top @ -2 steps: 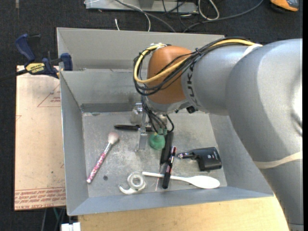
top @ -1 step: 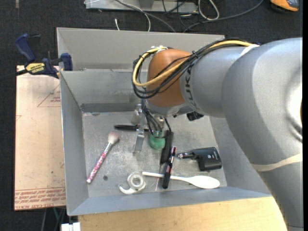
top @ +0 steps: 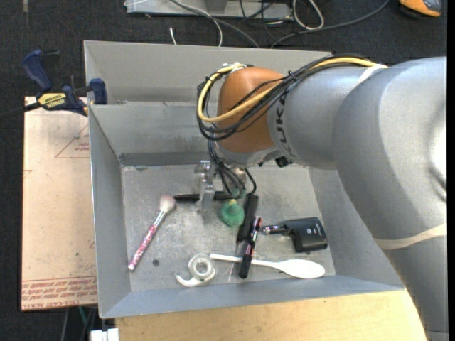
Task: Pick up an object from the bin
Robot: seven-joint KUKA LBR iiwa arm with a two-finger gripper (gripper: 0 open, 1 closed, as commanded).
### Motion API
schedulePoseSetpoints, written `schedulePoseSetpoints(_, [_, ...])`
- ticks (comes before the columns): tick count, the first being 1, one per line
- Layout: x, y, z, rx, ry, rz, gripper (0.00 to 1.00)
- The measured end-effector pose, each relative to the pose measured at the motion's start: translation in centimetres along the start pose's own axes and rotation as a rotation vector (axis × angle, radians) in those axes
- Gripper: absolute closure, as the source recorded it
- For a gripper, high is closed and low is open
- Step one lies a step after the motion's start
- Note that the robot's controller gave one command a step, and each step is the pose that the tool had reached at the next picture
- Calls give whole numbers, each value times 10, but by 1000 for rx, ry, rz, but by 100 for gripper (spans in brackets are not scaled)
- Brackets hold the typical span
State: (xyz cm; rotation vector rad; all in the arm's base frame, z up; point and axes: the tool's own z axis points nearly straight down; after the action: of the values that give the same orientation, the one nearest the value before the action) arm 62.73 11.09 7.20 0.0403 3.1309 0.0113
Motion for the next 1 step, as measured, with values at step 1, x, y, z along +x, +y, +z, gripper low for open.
schedulePoseSetpoints(1, [0,0,0,0,0,0,100])
